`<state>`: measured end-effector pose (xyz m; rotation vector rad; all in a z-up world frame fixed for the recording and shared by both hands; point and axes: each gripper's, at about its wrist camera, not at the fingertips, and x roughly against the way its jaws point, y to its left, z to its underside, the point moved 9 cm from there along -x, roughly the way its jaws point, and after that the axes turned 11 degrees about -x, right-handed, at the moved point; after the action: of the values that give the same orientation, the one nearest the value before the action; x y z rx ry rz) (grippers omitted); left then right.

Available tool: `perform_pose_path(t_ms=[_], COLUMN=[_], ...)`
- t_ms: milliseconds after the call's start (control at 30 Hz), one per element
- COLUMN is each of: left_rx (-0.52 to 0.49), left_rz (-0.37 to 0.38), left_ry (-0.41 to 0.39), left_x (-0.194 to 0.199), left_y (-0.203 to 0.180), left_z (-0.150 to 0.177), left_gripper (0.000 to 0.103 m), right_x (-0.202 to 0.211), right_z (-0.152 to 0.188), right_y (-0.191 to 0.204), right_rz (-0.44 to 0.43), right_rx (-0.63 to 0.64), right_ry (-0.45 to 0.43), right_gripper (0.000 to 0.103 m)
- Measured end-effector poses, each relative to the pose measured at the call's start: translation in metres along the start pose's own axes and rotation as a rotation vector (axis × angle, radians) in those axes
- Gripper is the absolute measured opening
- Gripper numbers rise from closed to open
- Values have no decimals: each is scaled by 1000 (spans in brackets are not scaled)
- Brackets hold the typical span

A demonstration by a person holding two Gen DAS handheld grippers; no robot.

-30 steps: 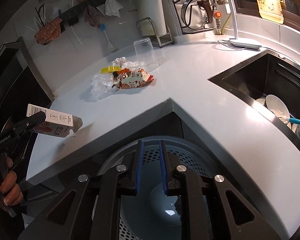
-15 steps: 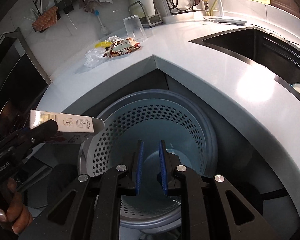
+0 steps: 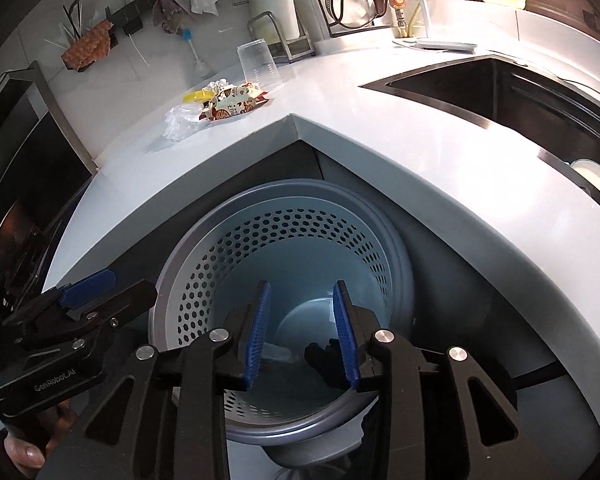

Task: Collect trash
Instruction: 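Carry box and cloth over the bin and open both tools, then reach the right tool to the printed snack wrapper and grasp it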

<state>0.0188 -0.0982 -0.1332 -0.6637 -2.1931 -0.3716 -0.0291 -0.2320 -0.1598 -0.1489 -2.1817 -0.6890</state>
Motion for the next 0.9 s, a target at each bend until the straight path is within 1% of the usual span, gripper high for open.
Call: perform_pose_path(t_ms=[100, 200, 267, 300, 433, 500, 600, 700, 767, 833, 900], left_rx=[11, 22, 26, 29, 32, 33, 42, 48, 52, 63, 76], left_rz=[-7, -20, -36, -45, -105, -138, -160, -189, -208, -233, -250], left_ry=[10, 16, 18, 17, 12, 9, 2, -7, -19, -36, -55], left_x=[-1, -1, -1, -1, 1, 3, 6, 9, 13, 18, 23], left_y=[2, 4, 7, 8, 16, 20, 28, 35, 41, 46, 54], left_z=[3, 5, 5, 5, 6, 6, 6, 5, 3, -1, -5], left_gripper=[72, 72, 74, 76, 83, 88, 90, 93, 97, 97, 97], right_x=[0, 0, -1, -2, -1, -2, -4, -6, -7, -9, -11], right_z=[1, 2, 2, 2, 2, 2, 3, 3, 2, 0, -3], right_y=[0, 0, 0, 0, 2, 4, 6, 8, 9, 12, 15], right_rz=[1, 3, 2, 2, -9, -12, -18, -7, -2, -1, 6], right_rx=[2, 3, 2, 1, 3, 11, 16, 26, 35, 43, 55], right_ry=[1, -3, -5, -6, -16, -20, -21, -29, -38, -47, -52], right_gripper=[33, 37, 38, 41, 57, 61, 70, 72, 76, 83, 84])
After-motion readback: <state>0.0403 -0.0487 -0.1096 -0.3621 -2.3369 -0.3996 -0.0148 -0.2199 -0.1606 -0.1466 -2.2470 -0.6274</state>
